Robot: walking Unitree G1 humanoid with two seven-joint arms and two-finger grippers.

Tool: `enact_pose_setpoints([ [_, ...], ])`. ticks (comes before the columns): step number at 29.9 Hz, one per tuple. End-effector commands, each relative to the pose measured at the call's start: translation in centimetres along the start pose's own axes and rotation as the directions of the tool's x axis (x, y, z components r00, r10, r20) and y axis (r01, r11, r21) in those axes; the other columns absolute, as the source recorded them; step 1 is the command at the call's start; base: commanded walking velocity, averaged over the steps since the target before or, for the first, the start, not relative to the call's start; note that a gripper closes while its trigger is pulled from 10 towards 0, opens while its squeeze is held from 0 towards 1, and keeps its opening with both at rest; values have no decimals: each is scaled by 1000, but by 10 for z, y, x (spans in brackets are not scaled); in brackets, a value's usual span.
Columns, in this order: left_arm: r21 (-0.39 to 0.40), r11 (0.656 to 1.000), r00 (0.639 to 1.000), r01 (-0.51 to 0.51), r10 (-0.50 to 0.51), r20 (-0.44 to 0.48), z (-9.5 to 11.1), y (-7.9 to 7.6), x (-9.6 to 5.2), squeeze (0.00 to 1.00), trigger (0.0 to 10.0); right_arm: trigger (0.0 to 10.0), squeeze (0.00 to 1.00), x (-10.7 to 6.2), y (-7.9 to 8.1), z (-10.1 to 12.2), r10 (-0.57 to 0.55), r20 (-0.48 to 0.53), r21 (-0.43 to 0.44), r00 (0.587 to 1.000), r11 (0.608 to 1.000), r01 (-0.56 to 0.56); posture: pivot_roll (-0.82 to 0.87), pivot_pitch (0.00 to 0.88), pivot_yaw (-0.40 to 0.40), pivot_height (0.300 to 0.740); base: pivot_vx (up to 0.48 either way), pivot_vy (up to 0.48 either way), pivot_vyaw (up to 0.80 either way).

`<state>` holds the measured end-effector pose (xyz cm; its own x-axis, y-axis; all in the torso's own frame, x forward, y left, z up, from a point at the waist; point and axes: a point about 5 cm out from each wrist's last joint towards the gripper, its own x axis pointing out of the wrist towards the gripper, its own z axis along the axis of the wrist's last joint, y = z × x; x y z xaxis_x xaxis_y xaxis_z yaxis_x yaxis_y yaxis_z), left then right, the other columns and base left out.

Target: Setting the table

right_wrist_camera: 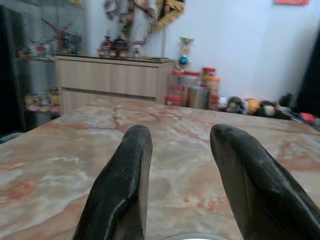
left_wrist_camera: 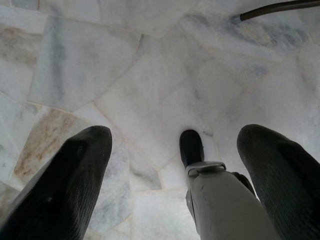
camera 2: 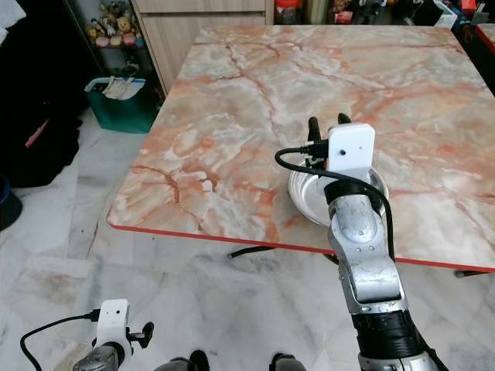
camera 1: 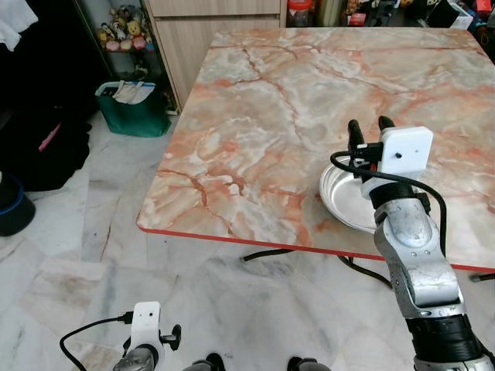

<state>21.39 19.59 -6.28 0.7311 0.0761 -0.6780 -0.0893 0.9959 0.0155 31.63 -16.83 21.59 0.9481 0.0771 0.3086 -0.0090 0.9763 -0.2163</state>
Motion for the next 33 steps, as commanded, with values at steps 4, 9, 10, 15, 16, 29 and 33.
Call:
enact_pose_setpoints([
  [4, 6, 1000, 999, -8, 8, -41, -11, 3, -3, 0, 10000, 10000, 0, -2, 8, 4, 203, 57, 24, 978, 979, -205, -93, 171, 68, 740, 0, 0, 0],
  [9, 5, 1000, 999, -5, 5, -34, -10, 3, -3, 0, 10000, 10000, 0, -5, 14, 4, 323, 98, 48, 941, 943, -329, -92, 162, 69, 740, 0, 0, 0],
  [10, 5, 1000, 999, -5, 5, -34, -10, 3, -3, 0, 10000, 10000, 0, -5, 15, 6, 337, 117, 81, 934, 934, -347, -93, 158, 69, 740, 0, 0, 0],
  [15, 7, 1000, 1000, -2, 2, -29, -8, 2, -2, 0, 10000, 10000, 0, -7, 18, 2, 352, 152, 175, 924, 910, -375, -94, 148, 71, 740, 0, 0, 0],
  [16, 7, 1000, 1000, -2, 2, -29, -8, 2, -2, 0, 10000, 10000, 0, -7, 18, 2, 352, 152, 175, 924, 910, -375, -94, 148, 71, 740, 0, 0, 0],
  [29, 4, 1000, 1000, 6, -6, -9, -6, -1, -2, 0, 10000, 10000, 0, -9, 19, -12, 330, 128, 230, 935, 907, -352, -93, 129, 53, 740, 0, 0, 0],
  [33, 3, 1000, 1000, 9, -9, -11, -7, -4, -2, 0, 10000, 10000, 0, -7, 19, -13, 315, 128, 235, 940, 912, -337, -94, 126, 49, 740, 0, -448, 0],
])
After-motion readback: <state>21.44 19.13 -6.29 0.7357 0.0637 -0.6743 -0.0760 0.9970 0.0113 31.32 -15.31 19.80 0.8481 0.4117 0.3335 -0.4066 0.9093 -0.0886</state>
